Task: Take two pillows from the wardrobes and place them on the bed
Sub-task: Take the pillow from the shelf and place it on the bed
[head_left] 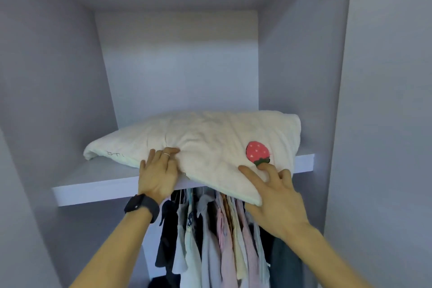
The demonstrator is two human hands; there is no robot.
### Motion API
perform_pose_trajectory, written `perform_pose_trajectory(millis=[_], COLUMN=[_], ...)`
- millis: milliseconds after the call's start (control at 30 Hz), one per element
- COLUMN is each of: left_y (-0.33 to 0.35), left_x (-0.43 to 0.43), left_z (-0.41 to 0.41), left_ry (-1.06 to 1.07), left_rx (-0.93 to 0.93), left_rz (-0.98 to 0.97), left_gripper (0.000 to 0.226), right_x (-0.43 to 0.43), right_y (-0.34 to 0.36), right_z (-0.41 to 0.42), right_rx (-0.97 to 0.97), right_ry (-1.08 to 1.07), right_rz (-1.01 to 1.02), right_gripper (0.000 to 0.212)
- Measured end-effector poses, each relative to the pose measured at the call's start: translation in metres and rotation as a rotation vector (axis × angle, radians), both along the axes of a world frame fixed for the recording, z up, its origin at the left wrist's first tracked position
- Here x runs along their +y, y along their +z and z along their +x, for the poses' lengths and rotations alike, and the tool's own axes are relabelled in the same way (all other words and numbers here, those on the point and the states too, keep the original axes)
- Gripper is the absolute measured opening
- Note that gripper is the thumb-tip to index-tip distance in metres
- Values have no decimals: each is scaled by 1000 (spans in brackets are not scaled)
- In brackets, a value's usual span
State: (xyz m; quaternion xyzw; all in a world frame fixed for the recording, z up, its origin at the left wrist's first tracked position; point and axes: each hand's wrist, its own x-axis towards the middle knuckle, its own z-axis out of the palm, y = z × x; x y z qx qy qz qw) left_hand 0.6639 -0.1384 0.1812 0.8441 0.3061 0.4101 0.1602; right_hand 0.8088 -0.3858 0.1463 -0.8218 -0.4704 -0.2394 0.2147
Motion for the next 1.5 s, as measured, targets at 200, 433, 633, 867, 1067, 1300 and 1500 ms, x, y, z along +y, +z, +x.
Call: perform_pose_trajectory(millis=[200, 433, 633, 867, 1067, 1300, 1500], left_y=[4, -28, -42, -25, 15, -9, -39], left_x=[-51, -69, -53, -19, -1, 4, 11], left_z=[-33, -56, -81, -99, -65, -18, -8], left_ry=[94, -38, -44, -38, 84, 375, 414], left_rx=[-146, -294, -275, -193, -254, -182, -270], left_rz=[-486, -689, -665, -779, -672, -423, -258], left_gripper=[86, 110, 108, 107, 91, 91, 92], right_x=[-1, -5, -7, 47, 101, 123, 121], right_y=[-53, -57, -4, 70, 94, 55, 28], right_z=[-95, -119, -86, -13, 19, 27, 23], right_rx=[54, 191, 347, 396, 645, 655, 586], right_ry=[141, 388, 385, 68, -17, -126, -71], right_rz=[-28, -94, 24, 48, 37, 166, 401], right_gripper=[76, 53, 39, 71, 104, 98, 89])
